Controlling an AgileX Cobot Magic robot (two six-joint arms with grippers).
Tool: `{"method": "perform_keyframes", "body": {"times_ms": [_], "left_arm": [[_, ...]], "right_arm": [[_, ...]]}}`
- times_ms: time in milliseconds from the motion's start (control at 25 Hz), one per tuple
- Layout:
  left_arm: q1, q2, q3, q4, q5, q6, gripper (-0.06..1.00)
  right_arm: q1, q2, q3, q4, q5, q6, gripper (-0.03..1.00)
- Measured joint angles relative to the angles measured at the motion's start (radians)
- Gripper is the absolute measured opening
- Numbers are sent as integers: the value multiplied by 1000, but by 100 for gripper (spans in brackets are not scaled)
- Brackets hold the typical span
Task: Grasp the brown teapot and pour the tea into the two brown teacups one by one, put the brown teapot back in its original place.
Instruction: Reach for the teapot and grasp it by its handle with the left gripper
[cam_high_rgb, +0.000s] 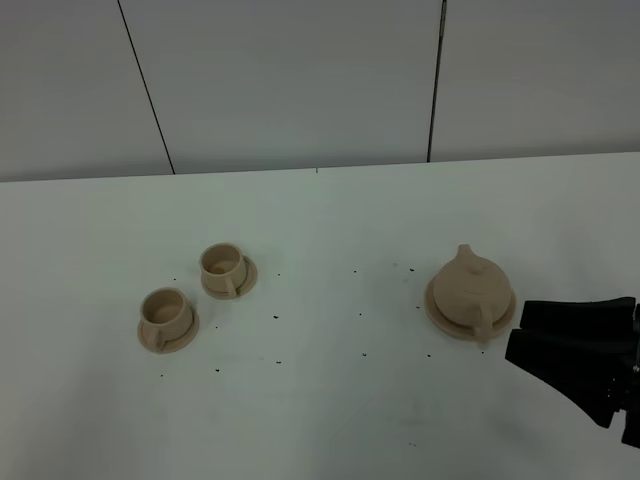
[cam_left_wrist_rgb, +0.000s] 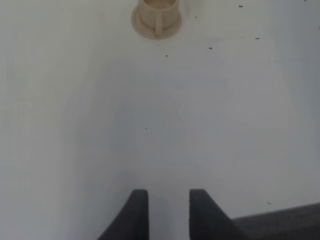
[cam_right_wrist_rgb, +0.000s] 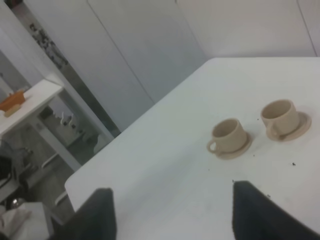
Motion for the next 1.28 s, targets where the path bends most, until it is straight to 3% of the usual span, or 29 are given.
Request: {"method": "perform_keyframes", "body": {"times_ms": [400, 640, 760, 880, 1000, 1160, 1280], "left_arm": [[0, 0, 0, 0, 0, 0, 27], [0, 0, 0, 0, 0, 0, 27], [0, 0, 0, 0, 0, 0, 27], [0, 0, 0, 0, 0, -1, 27], [0, 0, 0, 0, 0, -1, 27], [0, 0, 0, 0, 0, -1, 27], [0, 0, 0, 0, 0, -1, 27]], "right_arm": [[0, 0, 0, 12, 0, 24, 48], [0, 0, -10, 12, -128, 118, 48], [6, 0, -67, -29, -230, 219, 47], [70, 2, -161, -129, -392, 338, 44], [190, 3, -261, -284, -595, 519, 43], [360, 3, -331, -570, -842, 883, 43], [426, 12, -334, -813, -934, 1207, 42]]}}
